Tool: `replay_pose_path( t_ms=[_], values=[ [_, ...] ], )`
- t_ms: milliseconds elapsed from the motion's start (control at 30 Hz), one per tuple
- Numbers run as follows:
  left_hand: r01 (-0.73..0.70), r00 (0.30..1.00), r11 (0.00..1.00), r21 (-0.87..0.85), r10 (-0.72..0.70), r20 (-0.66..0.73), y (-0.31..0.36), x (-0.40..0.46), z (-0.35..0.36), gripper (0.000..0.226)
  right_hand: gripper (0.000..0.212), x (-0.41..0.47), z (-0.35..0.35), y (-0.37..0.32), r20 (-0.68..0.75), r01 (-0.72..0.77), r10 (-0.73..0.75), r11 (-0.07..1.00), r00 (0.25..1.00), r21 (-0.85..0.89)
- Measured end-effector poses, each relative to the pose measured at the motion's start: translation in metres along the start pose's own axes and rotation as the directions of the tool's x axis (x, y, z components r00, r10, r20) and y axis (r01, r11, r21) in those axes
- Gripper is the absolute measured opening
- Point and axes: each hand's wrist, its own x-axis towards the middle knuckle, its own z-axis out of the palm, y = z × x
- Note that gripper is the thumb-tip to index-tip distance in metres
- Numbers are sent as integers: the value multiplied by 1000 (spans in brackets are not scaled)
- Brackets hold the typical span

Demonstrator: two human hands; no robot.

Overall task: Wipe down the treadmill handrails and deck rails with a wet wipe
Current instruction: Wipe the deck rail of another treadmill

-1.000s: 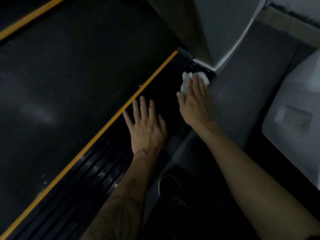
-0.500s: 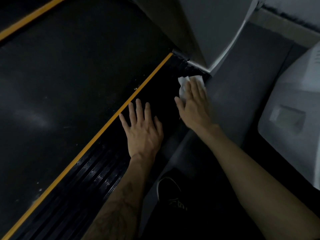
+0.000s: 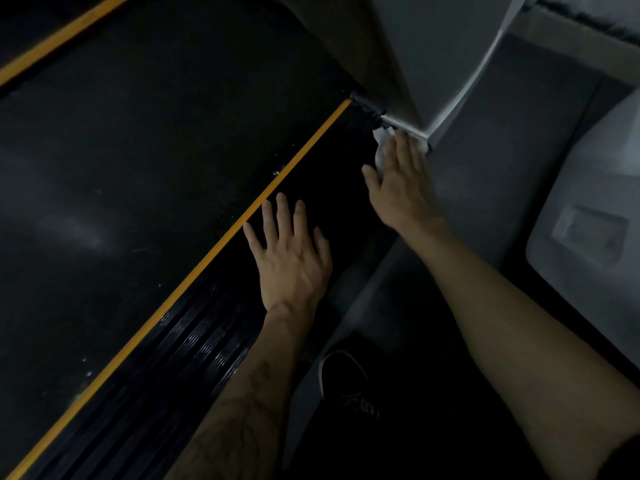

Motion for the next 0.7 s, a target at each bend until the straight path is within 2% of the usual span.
replay_pose_path(
  t_ms=[200, 367, 533, 700],
  values=[
    [-3, 1000, 1000, 7, 3, 10, 0, -1, 0, 62, 76, -24, 6, 2, -43, 79, -82, 994, 996, -72],
    [6, 1000, 1000, 9, -6, 6, 1, -1, 0, 61, 74, -4, -2, 2, 3, 1, -1, 1000, 1000, -13],
    [3, 1000, 1000, 9, -3, -1, 1, 0, 0, 64, 78, -23, 3, 4, -19, 42, -43, 998, 999, -50],
    [11, 1000, 1000, -5, -11, 7, 1, 0, 0, 60, 77, -8, -6, -4, 0, -61, 61, 995, 998, -81]
  ],
)
